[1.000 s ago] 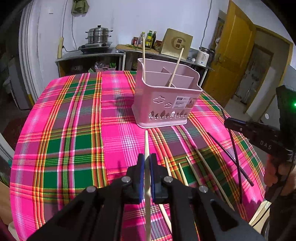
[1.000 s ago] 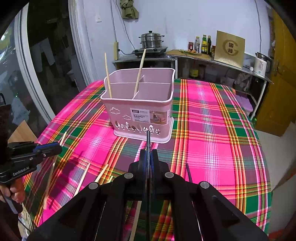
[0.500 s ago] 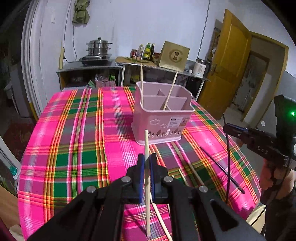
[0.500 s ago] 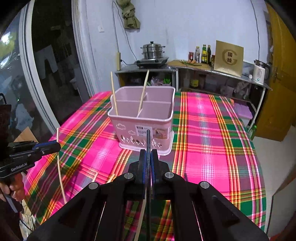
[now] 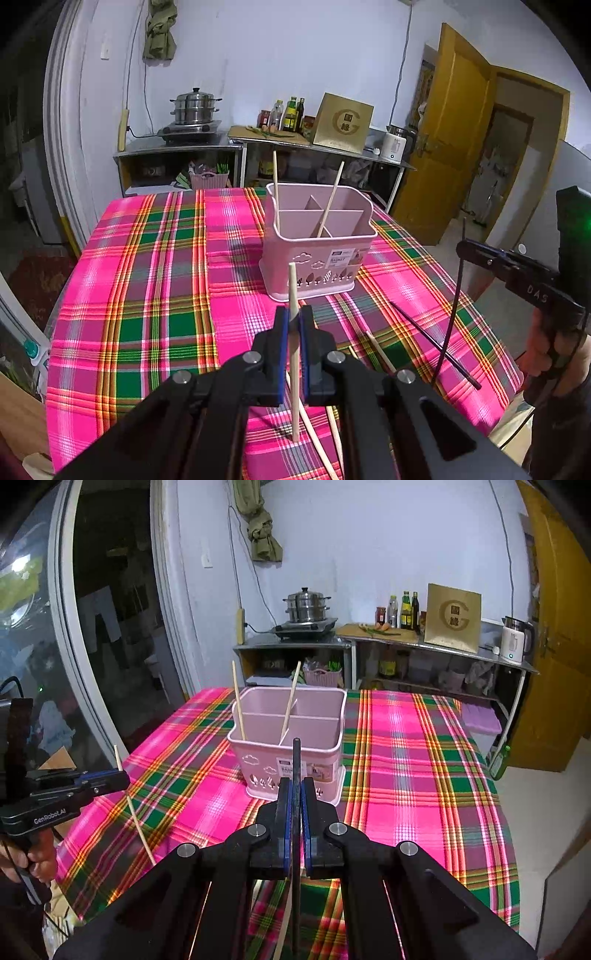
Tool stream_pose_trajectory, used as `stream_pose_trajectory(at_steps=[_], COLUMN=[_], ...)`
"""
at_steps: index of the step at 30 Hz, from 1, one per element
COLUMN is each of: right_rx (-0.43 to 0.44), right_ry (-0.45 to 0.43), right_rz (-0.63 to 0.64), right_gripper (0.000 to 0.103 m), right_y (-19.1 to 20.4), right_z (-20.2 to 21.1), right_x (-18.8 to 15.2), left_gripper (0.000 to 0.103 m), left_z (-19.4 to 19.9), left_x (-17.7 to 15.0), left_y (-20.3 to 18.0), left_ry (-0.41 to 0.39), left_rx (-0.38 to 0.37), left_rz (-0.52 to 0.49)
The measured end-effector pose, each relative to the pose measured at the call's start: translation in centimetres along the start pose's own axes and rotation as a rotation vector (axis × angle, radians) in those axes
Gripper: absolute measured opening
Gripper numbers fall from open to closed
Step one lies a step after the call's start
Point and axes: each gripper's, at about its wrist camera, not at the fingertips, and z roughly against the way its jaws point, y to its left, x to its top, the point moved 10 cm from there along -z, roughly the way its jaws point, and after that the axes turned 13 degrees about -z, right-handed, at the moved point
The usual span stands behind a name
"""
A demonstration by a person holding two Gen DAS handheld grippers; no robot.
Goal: Organize utensils
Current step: 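Carry the left tool's chopstick into the basket while the right tool lowers its own in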
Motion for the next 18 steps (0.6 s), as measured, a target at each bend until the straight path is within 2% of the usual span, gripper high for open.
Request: stream_pose_trajectory(at_steps=[18], right_rx=[0.014], right_ry=[-0.068], right_rz=[0.026], right_gripper=[0.004], right_y=[1.1], right_z=[2.3], right_x=[2.4], left_gripper=[0.006], left_z=[1.2], left_x=[2.9], left_y=[-0.6], left_ry=[-0.041], left_rx=[0.003], left_rz=[-0.034])
